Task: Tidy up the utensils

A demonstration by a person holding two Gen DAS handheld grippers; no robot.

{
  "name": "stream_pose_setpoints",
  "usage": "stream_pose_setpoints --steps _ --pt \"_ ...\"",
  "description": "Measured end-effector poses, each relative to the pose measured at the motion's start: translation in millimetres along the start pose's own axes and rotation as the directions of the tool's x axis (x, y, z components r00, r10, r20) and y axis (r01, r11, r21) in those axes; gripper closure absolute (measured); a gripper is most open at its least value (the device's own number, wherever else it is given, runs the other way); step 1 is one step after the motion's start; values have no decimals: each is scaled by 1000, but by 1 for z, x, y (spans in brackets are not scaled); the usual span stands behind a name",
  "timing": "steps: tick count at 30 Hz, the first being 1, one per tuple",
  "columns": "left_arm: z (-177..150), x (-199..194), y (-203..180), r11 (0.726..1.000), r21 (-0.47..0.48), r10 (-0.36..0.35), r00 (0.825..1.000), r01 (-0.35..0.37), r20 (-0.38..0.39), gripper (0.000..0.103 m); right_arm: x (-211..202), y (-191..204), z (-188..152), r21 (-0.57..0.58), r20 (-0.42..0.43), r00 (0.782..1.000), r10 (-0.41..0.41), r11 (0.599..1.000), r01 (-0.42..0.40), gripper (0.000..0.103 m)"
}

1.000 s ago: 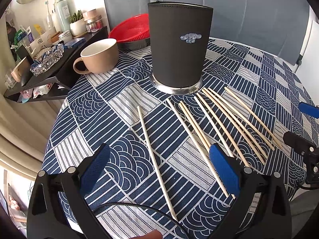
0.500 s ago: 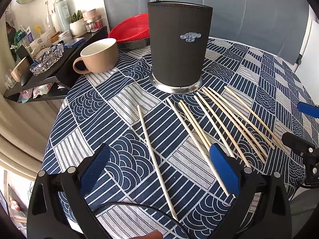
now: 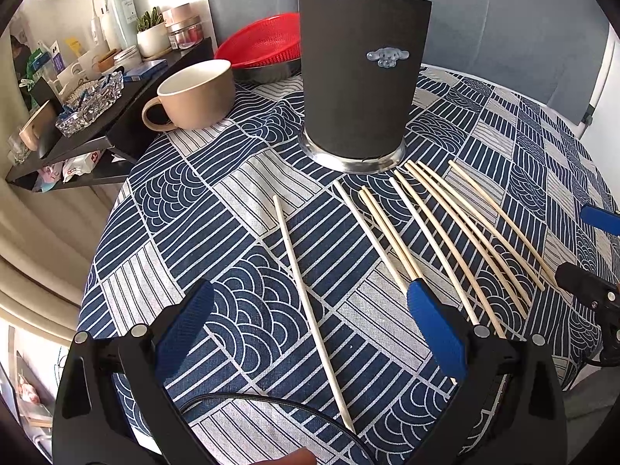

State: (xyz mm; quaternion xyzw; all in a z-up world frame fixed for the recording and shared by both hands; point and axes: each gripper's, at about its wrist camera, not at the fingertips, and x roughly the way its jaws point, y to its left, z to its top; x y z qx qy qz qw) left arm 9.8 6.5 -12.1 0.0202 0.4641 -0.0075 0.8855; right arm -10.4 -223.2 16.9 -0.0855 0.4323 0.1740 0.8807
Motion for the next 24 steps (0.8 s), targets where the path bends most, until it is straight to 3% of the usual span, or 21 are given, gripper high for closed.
stream_pose_setpoints --steps 16,17,18,19,23,24 --pt "13 26 7 999 38 36 998 -34 -51 6 17 -18 30 -9 20 996 92 996 -92 9" --pt "14 28 8 999 37 36 998 -34 -55 6 20 -20 35 -11 12 994 105 994 -105 14" --pt "15 31 10 999 36 39 997 -37 -61 6 24 -22 38 -14 0 994 107 994 -107 31" --pt "17 33 11 998 37 46 997 -43 -67 6 30 -23 41 -19 -17 994 107 994 -107 40" --pt "26 43 17 999 27 35 995 -33 -88 6 57 -27 52 -53 -93 992 81 995 -86 44" --pt "29 47 19 999 20 31 995 -29 -98 6 60 -28 53 -57 -106 992 76 995 -82 50"
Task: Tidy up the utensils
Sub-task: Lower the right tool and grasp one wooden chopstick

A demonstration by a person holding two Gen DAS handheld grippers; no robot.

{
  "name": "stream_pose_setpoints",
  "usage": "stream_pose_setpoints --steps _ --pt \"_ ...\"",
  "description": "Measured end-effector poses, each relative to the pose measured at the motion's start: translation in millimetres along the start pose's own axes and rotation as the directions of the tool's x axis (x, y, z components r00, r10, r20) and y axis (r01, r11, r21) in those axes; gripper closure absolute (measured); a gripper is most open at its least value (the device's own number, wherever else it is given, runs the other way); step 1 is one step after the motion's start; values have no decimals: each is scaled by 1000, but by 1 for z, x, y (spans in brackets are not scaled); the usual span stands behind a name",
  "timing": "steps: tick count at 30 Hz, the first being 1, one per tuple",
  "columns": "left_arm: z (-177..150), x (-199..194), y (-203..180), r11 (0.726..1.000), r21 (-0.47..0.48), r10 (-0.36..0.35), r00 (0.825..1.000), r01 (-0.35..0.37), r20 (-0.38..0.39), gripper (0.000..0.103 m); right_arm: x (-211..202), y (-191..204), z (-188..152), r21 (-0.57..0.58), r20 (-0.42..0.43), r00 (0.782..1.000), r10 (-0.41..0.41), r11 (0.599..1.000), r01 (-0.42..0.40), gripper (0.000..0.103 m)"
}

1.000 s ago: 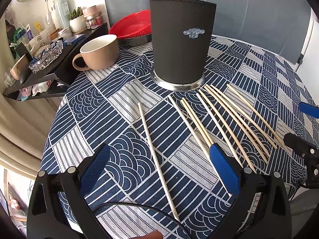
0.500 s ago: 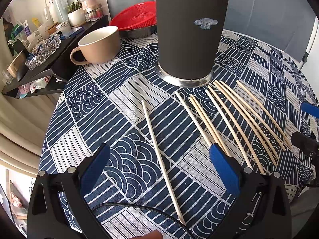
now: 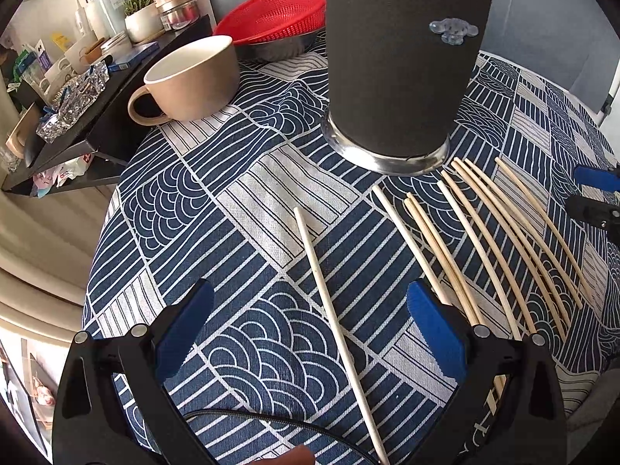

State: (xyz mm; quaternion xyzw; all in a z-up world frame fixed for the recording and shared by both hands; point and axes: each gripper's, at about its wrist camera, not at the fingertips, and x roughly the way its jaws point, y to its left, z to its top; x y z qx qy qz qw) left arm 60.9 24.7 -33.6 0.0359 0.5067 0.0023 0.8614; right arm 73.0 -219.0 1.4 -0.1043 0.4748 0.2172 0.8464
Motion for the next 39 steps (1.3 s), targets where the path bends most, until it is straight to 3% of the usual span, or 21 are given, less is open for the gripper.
stream_pose_setpoints --steps 1,5,8,11,17,20,23,25,26,28,35,39 --pt "3 2 1 1000 -3 -1 1000 1 -9 6 6 0 3 -14 -20 1000 -7 1000 6 55" --pt "11 10 3 1000 10 -26 999 26 -38 6 20 4 9 -79 -60 998 -16 997 12 60" --pt "14 13 2 999 31 -14 999 15 -37 13 27 6 11 -100 -82 997 -10 995 2 65" --pt "15 22 7 998 4 -62 994 63 -93 19 34 6 12 -114 -109 994 -9 993 -4 73" --pt "16 25 8 997 21 -74 994 76 -83 23 47 3 12 -111 -149 989 7 994 -23 88" --pt "15 24 12 997 21 -77 994 79 -81 31 47 1 11 -105 -147 989 19 994 -35 92" --pt "14 20 18 996 20 -80 993 82 -88 46 49 2 12 -120 -150 988 27 992 -45 94" --pt "13 17 21 995 28 -89 992 92 -93 67 49 3 12 -137 -154 987 39 989 -61 96" --pt "13 16 22 995 28 -95 991 98 -98 71 49 3 12 -146 -157 987 46 987 -69 97" --pt "12 14 22 992 38 -113 988 117 -109 93 49 2 13 -150 -161 986 53 986 -78 97" --pt "14 14 25 988 64 -133 982 142 -134 96 44 2 16 -147 -154 984 87 983 -110 98" --pt "17 9 28 991 63 -107 988 115 -115 97 29 4 17 -150 -113 989 96 982 -113 98"
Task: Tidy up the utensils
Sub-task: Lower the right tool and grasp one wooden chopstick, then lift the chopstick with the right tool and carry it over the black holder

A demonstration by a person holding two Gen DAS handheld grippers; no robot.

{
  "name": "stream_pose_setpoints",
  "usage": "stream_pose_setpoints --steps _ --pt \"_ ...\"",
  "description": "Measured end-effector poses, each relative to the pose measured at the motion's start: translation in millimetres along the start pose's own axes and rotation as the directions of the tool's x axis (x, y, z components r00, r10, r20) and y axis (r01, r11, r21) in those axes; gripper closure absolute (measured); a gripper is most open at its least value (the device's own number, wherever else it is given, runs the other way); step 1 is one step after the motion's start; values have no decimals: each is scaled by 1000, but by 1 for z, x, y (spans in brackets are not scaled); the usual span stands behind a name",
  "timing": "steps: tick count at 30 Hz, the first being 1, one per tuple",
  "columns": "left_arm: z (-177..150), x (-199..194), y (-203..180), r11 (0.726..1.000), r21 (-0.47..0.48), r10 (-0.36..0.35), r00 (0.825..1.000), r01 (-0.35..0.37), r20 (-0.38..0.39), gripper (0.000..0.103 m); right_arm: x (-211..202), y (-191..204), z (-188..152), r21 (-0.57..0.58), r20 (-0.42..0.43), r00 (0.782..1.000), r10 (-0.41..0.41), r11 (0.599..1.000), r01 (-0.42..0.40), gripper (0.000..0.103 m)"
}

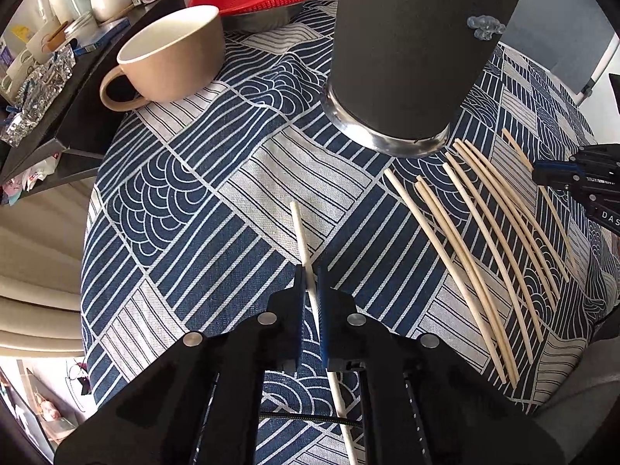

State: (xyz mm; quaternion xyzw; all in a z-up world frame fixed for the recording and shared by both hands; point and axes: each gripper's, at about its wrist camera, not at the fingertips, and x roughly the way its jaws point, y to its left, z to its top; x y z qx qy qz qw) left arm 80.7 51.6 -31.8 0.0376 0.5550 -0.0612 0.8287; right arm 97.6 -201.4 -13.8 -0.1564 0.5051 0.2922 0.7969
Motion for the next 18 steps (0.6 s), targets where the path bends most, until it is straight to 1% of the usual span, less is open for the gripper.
stream_pose_setpoints --steps 4,6,8,10,11,15,18 --pt "2 -14 0 1000 -11 21 998 -20 63 97 -11 0 0 10 45 999 -4 1000 4 98" --pt "2 -21 -1 999 -19 52 993 -51 108 98 -15 0 1 19 72 997 -1 1000 0 98" --pt "2 -26 -1 997 -48 72 987 -66 146 98 -21 0 1 28 110 994 10 1000 -13 98" --pt "2 -33 -3 993 -62 108 976 -98 190 98 -29 2 2 33 161 986 27 999 -33 98" --pt "2 -35 -4 992 -75 115 972 -102 206 98 -31 3 4 34 178 983 35 999 -41 98" --pt "6 -46 -3 988 -112 133 957 -107 258 98 -42 9 11 25 259 964 67 997 -76 98" --pt "10 -53 -3 986 -134 136 946 -100 295 98 -48 13 16 12 301 950 84 996 -92 98"
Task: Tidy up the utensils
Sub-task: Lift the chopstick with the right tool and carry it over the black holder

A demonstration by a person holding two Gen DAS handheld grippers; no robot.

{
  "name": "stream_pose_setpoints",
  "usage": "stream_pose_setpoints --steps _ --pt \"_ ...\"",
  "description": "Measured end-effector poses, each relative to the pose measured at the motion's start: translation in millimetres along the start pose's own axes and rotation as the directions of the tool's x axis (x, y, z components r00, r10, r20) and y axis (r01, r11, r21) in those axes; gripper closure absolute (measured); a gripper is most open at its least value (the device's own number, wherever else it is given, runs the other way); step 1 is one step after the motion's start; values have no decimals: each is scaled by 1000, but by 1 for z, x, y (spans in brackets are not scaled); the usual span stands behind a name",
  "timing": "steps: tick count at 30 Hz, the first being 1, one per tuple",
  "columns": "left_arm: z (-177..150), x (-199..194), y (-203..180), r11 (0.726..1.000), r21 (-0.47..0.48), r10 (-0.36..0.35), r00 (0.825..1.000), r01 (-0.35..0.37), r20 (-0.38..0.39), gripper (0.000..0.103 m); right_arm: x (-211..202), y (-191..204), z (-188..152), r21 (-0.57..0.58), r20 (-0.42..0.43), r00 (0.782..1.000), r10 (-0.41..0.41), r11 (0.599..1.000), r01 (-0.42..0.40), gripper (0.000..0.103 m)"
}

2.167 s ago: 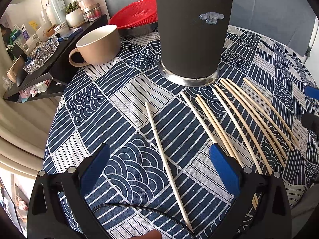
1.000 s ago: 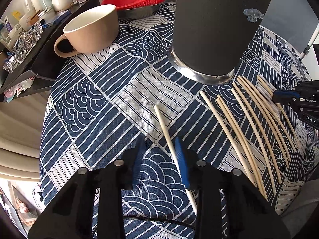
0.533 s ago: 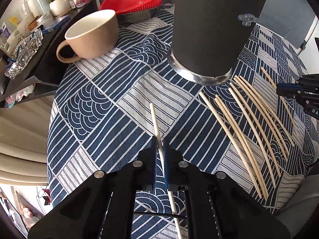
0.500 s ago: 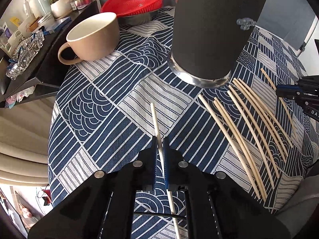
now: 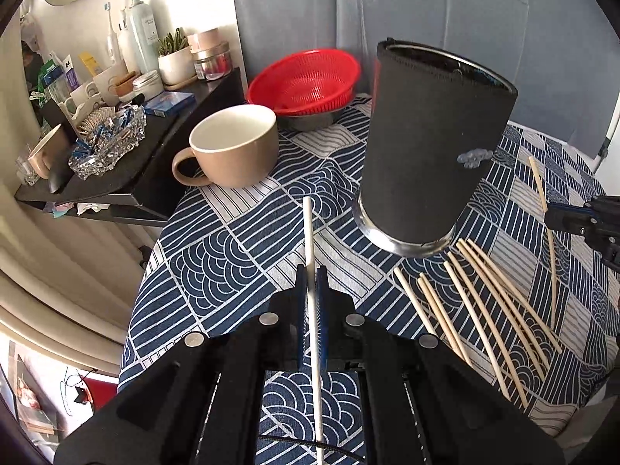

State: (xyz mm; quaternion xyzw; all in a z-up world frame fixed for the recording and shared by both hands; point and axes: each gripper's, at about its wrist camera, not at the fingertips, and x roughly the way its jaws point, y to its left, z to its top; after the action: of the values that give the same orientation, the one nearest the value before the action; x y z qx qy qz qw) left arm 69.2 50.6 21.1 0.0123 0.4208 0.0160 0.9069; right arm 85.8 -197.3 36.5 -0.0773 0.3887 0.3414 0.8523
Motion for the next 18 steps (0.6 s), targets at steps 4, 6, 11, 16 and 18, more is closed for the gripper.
stream_pose_setpoints --steps 4,6,11,16,18 --pt "8 -15 0 1000 -27 -10 998 12 67 98 -10 9 10 -20 61 998 20 1000 -19 98" --pt "12 -23 -1 999 -33 -10 995 14 99 98 -15 14 14 -32 87 996 28 999 -25 98" --pt "19 -37 -4 999 -32 -13 988 18 157 98 -27 22 20 -44 140 989 43 998 -38 98" --pt "23 -51 -10 999 -16 -24 979 28 204 98 -38 32 24 -56 178 983 51 998 -42 98" --pt "26 -58 -12 999 -11 -28 974 31 227 98 -41 35 25 -63 190 981 48 997 -36 98"
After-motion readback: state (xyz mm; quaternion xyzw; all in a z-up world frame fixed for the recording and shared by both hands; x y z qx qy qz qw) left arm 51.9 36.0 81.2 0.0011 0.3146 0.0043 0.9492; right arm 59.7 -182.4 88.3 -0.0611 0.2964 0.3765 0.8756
